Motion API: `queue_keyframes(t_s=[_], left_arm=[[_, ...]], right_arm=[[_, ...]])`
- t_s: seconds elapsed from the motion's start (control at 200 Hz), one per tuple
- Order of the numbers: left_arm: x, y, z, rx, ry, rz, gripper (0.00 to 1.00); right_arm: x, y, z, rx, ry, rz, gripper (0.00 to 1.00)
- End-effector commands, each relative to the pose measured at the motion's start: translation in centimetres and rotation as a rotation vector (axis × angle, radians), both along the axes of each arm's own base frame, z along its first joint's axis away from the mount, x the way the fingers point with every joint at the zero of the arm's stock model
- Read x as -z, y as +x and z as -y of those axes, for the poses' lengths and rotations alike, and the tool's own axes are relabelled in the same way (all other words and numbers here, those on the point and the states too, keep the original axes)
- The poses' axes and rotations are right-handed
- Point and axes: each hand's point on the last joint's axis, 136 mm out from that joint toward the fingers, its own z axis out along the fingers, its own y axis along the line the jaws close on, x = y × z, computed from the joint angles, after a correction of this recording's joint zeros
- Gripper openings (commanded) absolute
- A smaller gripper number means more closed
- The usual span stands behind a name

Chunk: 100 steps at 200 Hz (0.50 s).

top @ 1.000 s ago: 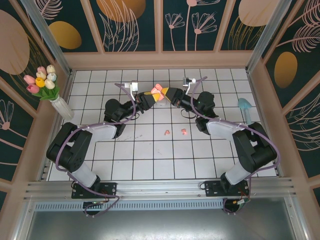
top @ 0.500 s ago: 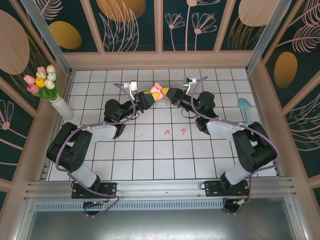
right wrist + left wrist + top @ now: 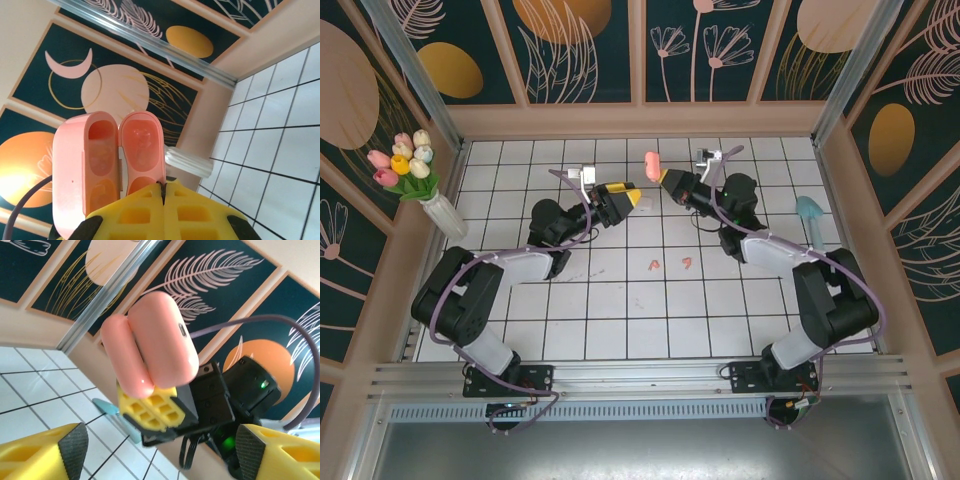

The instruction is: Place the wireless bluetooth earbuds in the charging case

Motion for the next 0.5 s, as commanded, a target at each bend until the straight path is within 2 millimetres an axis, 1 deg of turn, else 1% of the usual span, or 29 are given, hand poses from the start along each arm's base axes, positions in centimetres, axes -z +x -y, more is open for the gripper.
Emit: queue_keyframes(t_s=[0.0, 0.125, 0.26, 0.495], left_arm=[[-0.8, -0.5, -0.3, -0.03, 0.053, 0.051, 0.8], [-1.0, -0.1, -0.5, -0.063, 0.107, 0.068, 0.81], [-1.1, 0.3, -0.5, -0.086, 0.163, 0.074, 0.82], [-0.8, 1.7, -0.1, -0.111, 0.311, 0.079, 0.83]], right_arm=[[-2.4, -0.1, 0.7, 0.005, -0.054, 0.095, 0.03], [-1.8, 0.3, 1.0, 0.016, -0.126, 0.1, 0.02], [-1.0, 0.3, 1.3, 0.023, -0.19, 0.103, 0.02], [1.7, 0.1, 2.2, 0.053, -0.376, 0.105, 0.0]])
